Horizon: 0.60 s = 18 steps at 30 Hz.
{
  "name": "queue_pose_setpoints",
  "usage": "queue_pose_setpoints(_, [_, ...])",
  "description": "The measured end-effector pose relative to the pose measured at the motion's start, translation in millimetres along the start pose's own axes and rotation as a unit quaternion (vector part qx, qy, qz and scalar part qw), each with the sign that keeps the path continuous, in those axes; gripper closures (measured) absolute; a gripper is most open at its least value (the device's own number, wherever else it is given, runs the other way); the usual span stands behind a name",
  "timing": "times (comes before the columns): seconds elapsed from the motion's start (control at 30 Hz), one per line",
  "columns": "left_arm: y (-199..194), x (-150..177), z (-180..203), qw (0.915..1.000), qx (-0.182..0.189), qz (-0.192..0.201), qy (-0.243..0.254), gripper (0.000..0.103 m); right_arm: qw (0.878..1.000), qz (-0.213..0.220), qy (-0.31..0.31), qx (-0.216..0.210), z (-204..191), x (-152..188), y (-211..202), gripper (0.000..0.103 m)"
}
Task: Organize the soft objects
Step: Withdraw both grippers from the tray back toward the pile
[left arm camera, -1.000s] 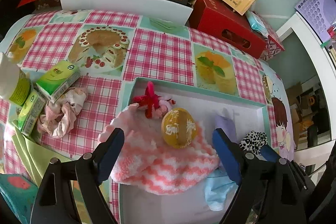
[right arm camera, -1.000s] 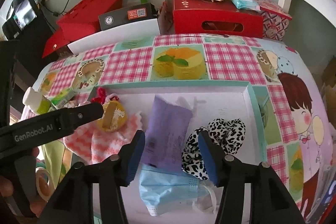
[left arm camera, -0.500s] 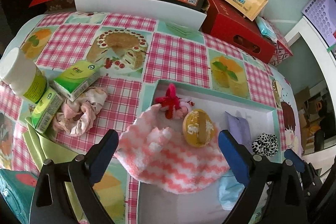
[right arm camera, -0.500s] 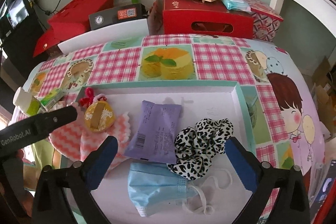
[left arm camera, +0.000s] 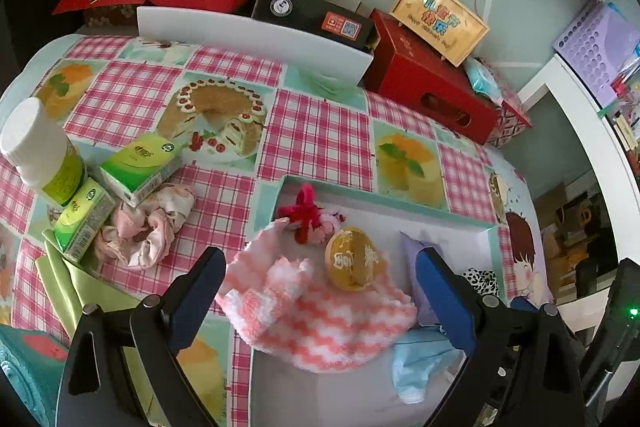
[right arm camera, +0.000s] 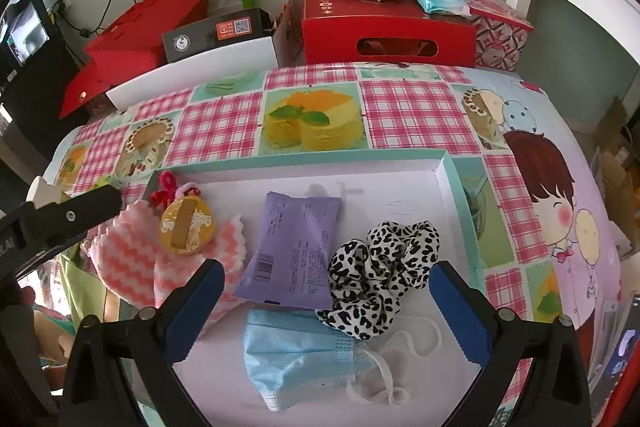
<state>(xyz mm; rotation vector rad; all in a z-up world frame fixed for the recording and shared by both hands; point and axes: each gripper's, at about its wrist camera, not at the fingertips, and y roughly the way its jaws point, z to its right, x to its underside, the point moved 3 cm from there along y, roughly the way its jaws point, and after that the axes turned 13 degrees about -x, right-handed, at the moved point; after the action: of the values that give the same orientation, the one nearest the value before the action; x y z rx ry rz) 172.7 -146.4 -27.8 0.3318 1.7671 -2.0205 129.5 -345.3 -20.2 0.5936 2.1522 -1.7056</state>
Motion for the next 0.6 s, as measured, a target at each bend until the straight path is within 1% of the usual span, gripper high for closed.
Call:
queue_pose_setpoints(0.07, [-3,0,-3,1.0000,-0.003,0.004,-0.001,0.006,1.000,0.001,-0.001,-0.002,-1,0,-1,0.000])
queue_pose_setpoints(0.13, [-5,0,-7,0.9999,-0.006,0.007,-0.003,0.001,1.000,0.003,0.000,-0.003,-2,0,-2,0.000])
queue_pose_setpoints(0.3, [-15,0,-16,0.9997,-0.002,0.020,-0.011,0.001,1.000,0.007,0.006,-0.013,-3,-1,-3,0.000])
queue_pose_setpoints(0.53, [-24,-2,-29,0.9992,0.017,0.027,-0.026,0.001,1.000,0.009,0.007,-0.017,-6,-2,-4,0.000])
queue_pose_setpoints(0.6, [-28,-4,-37,0.9985,0.031,0.027,-0.035,0.001,1.000,0.010,0.007,-0.020,-9,-2,-4,0.000])
